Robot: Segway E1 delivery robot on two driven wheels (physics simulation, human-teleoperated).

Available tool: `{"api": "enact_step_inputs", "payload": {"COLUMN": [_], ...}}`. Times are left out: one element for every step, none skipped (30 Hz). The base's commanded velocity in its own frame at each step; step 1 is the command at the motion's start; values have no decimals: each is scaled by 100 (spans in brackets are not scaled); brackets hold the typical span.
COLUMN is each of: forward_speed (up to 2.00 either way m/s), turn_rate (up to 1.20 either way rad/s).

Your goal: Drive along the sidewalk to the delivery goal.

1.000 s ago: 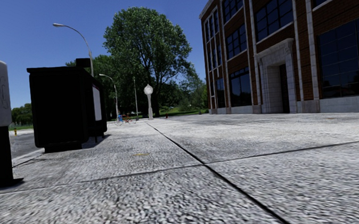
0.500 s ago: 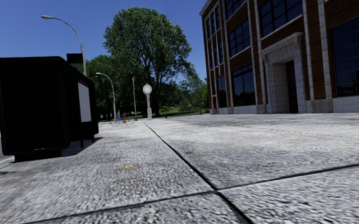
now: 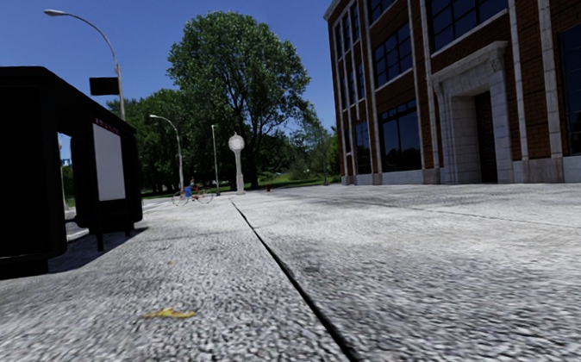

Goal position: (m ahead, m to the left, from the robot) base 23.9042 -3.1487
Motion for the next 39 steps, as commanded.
{"api": "enact_step_inputs", "payload": {"forward_speed": [200,200,200,200,200,200,200,200,200,200,200,200,200,200,200,200,200,200,200,200,200,200,200,200,200,200,200,200,200,200,200,200,200,200,200,200,200,200,200], "turn_rate": [0,0,0,0,0,0,0,0,0,0,0,0,0,0,0,0,0,0,0,0,0,0,0,0,0,0,0,0,0,0,0,0,0,0,0,0,0,0,0]}}
